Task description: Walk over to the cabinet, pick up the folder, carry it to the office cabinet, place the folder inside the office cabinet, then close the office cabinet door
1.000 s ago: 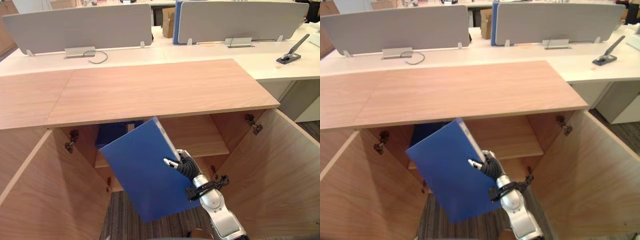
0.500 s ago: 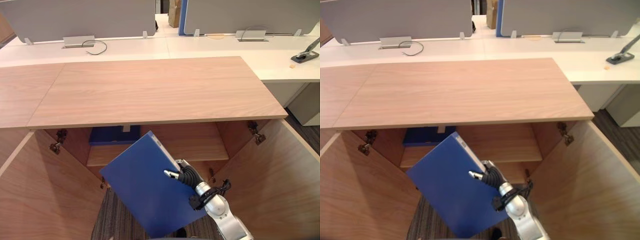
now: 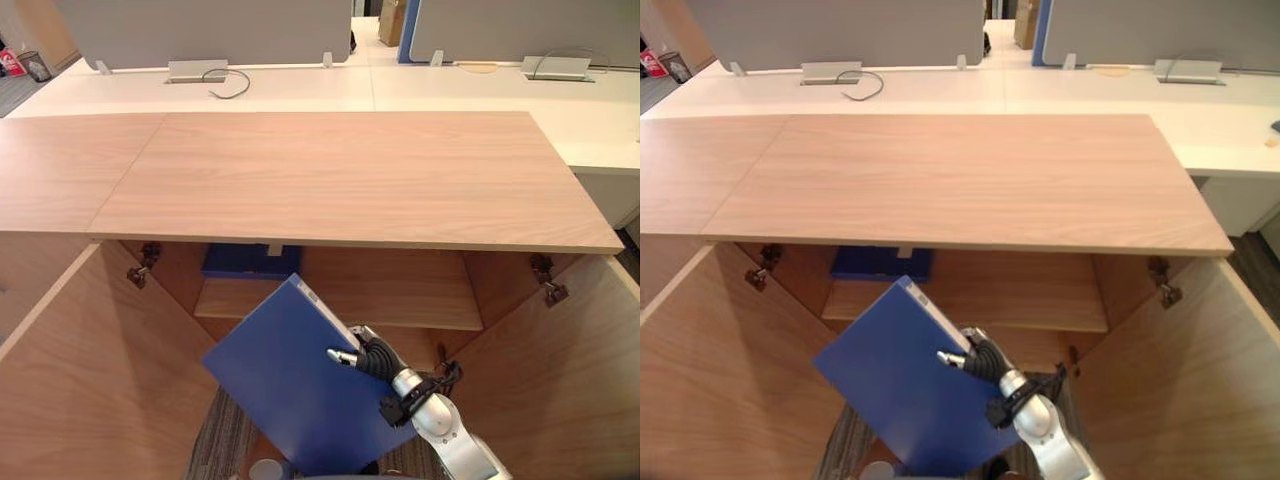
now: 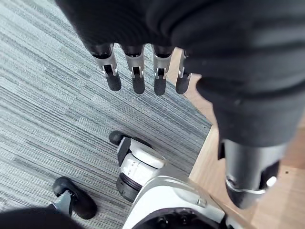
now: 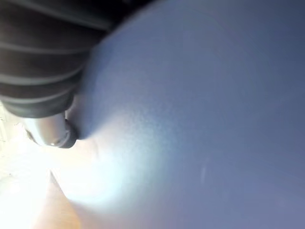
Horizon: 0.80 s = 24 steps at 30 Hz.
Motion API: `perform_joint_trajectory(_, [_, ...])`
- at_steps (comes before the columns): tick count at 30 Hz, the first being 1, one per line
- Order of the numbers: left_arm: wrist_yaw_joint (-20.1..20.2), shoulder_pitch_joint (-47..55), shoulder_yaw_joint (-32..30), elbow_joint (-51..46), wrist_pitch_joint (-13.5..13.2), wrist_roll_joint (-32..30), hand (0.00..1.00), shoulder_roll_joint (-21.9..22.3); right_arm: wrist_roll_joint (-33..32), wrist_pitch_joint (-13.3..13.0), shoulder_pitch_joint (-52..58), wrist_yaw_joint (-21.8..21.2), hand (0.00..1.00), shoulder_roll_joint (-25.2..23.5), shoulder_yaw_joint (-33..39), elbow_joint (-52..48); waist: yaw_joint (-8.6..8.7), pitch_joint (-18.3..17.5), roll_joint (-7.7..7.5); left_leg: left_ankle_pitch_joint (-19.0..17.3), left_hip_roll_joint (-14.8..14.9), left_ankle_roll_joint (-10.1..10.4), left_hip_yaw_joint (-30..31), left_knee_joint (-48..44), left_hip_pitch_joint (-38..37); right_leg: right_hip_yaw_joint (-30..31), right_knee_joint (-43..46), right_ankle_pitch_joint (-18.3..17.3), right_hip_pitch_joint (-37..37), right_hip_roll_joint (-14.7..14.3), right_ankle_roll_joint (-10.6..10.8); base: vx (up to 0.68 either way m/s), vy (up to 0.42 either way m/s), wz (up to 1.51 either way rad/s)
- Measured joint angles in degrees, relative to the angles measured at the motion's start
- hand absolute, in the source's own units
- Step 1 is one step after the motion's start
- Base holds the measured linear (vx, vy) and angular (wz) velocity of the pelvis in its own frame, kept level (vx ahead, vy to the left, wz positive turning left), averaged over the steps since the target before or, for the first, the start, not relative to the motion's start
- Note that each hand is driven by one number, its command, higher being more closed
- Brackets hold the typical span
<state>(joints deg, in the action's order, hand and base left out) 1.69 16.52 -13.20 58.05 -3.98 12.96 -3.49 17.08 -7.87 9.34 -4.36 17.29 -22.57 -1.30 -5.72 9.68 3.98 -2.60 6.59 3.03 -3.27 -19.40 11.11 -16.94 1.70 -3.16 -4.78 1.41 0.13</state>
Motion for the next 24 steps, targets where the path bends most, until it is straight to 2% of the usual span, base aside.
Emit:
perform_joint_trajectory(1, [0.0,-0.7,0.0,0.0,-0.1,-1.0,0.00,-0.4,0.1,-0.1,-0.1,0.0,1.00,0.0,-0.1,0.0,-0.23,0.4,-0.81,0.3,-1.1,-0.4,-0.9,3.9,-1.1,0.3,0.6,-0.2,0.9,1.3,0.7,0.14,0.141,0.03])
perform_joint_trajectory(3, [0.0,-0.6,0.0,-0.1,-0.1,-2.1,0.00,-0.5,0.1,-0.2,-0.6,-0.1,1.00,-0.1,-0.1,0.3,-0.97,0.3,-0.97,0.8,-2.2,-1.1,-2.3,6.0,-1.6,1.2,1.2,0.2,1.8,2.6,1.5,0.13,0.115,-0.16])
perform_joint_trajectory(6, [0.0,-0.7,0.1,-0.4,-0.2,-2.2,0.00,-1.0,0.1,-0.7,-3.0,-0.1,1.00,0.0,-0.1,3.5,-0.99,0.9,-0.63,1.0,-3.3,-1.4,-3.5,7.9,-3.3,2.2,1.7,0.0,1.8,3.8,2.7,0.11,0.074,-0.17])
perform_joint_trajectory(9, [0.0,-0.9,0.8,-1.9,-0.7,-2.2,0.00,-1.7,0.1,-0.8,-5.2,-0.1,1.00,0.1,0.7,8.1,-0.83,1.7,-0.54,1.0,-3.3,-1.4,-3.9,8.4,-3.2,2.8,2.2,-0.4,3.0,3.9,2.9,0.07,0.009,-0.11])
perform_joint_trajectory(12, [0.0,-2.4,2.4,-2.5,-0.9,-2.1,0.00,-1.6,-0.7,-0.3,-7.2,0.2,1.00,-0.1,6.0,14.5,-0.41,4.0,0.35,1.0,-3.2,-1.4,-4.1,8.5,-2.8,2.9,4.4,-1.3,4.5,4.1,2.8,0.02,-0.008,-0.05])
perform_joint_trajectory(16, [0.0,-2.9,3.2,-4.6,-1.2,-2.0,0.00,-1.6,-7.7,2.4,-12.0,3.0,1.00,0.0,16.2,22.2,0.19,6.6,1.55,1.4,-3.3,-1.2,-4.3,8.3,-0.5,3.3,7.4,-2.1,8.2,4.6,2.9,-0.02,0.010,-0.03])
perform_joint_trajectory(18, [0.0,-3.0,3.8,-5.8,-1.5,-1.7,0.00,-1.6,-13.4,3.6,-16.1,5.7,1.00,0.6,21.7,25.3,0.30,8.8,2.34,1.5,-3.3,-1.3,-4.7,7.7,1.0,3.9,10.1,-3.0,10.8,5.1,2.9,-0.05,0.018,-0.07])
perform_joint_trajectory(22, [0.0,-3.0,4.2,-7.5,-1.7,-0.4,0.00,-1.6,-21.9,4.4,-22.1,9.8,1.00,0.4,26.7,27.4,0.12,11.1,2.64,1.5,-3.4,-1.4,-5.3,6.1,3.8,4.7,16.0,-5.3,15.8,6.2,2.5,-0.06,0.001,-0.04])
perform_joint_trajectory(24, [-0.1,-3.0,4.2,-9.3,-1.7,0.9,0.00,-1.3,-29.7,4.4,-23.9,12.1,1.00,-1.3,29.8,25.2,-0.16,12.3,2.65,1.0,-3.5,-2.2,-5.3,4.3,5.3,4.8,20.0,-7.2,18.2,6.8,2.2,-0.05,-0.035,0.05])
